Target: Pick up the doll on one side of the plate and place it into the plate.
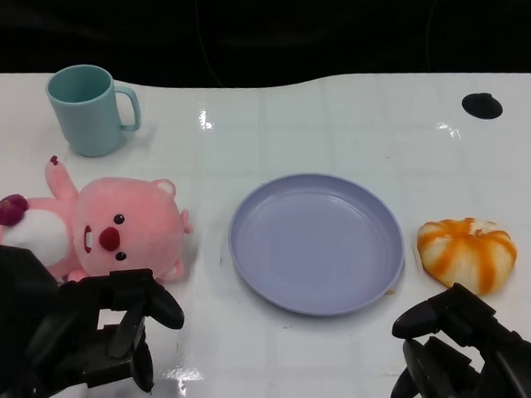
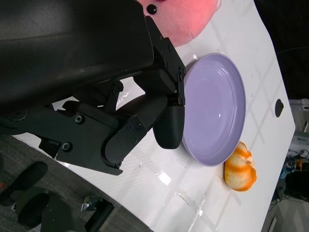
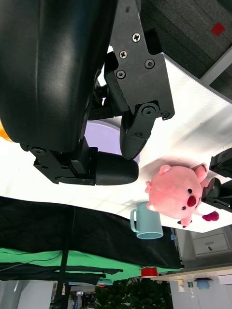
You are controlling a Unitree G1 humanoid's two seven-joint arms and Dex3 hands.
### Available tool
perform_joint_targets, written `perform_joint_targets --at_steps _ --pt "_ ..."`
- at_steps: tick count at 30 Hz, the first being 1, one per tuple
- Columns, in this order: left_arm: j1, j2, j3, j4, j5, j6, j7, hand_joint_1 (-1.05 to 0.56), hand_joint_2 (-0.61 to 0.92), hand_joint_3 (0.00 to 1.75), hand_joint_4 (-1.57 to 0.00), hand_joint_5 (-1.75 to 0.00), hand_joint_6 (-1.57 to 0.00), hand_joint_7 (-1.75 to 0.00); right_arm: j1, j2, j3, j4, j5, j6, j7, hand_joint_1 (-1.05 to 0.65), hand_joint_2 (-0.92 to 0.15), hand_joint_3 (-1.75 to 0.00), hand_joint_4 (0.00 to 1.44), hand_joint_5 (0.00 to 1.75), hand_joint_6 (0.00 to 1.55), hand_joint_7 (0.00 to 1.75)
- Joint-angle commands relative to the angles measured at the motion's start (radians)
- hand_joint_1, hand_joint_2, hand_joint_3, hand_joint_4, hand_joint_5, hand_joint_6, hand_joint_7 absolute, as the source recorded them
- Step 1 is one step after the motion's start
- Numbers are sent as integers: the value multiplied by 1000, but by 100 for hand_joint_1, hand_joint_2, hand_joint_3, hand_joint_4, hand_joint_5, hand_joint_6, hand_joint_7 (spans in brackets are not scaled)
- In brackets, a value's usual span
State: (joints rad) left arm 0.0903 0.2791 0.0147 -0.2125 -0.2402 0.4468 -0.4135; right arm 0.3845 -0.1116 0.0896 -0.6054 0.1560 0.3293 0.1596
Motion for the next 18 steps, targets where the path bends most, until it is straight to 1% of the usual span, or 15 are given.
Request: perform_joint_targets --at_steps 1,13,18 --pt "-7 17 7 1 2 1 -3 -7 55 116 -77 -173 -74 -146 -3 -8 -8 -2 -2 -7 0 -29 -92 -62 49 175 35 168" --pt "-6 16 8 7 0 -8 -6 -8 55 115 -77 -171 -75 -144 -2 -10 -10 -1 -2 -8 0 -29 -92 -61 49 174 36 168" --pt "-8 16 8 6 -1 -4 -6 -8 56 114 -77 -171 -75 -144 -3 -11 -7 -13 -7 11 -8 -30 -92 -61 49 174 36 168"
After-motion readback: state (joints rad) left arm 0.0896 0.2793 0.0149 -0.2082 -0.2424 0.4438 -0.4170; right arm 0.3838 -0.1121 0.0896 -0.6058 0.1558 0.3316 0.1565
